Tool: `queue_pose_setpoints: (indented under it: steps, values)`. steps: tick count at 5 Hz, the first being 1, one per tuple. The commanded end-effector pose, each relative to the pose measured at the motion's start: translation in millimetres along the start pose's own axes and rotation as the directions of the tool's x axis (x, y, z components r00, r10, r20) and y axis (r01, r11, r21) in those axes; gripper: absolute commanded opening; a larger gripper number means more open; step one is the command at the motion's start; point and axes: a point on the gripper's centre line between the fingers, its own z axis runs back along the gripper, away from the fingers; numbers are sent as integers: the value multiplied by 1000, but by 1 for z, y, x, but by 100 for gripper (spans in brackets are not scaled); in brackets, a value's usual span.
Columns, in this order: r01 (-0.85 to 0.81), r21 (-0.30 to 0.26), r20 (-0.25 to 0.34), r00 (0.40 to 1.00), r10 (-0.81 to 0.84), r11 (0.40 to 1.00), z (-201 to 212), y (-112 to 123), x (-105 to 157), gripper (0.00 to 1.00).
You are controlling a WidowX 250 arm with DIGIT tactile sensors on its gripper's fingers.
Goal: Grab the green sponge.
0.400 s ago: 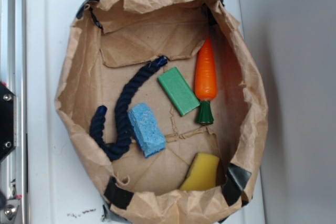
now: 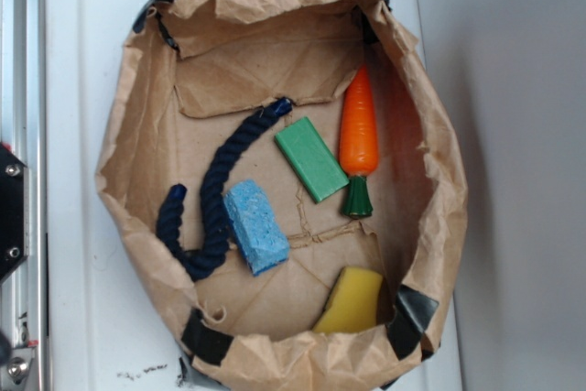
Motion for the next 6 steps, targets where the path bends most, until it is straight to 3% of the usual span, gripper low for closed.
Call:
queue_pose_setpoints:
  steps: [1, 2, 3, 4, 5, 6]
  values:
    - [-73, 28, 46, 996, 72, 997, -23, -33, 57, 100]
    - [-128, 16, 67, 990, 127, 992, -31, -37, 87, 100]
    - [-296, -8, 86, 951, 296, 955, -45, -30, 117, 100]
    - [-500, -52, 83, 860, 503, 864, -60, -10, 136, 100]
    - [-638, -137, 58, 758, 650, 757, -62, 5, 130, 100]
    - [-638, -137, 58, 758, 650, 757, -62, 5, 130, 100]
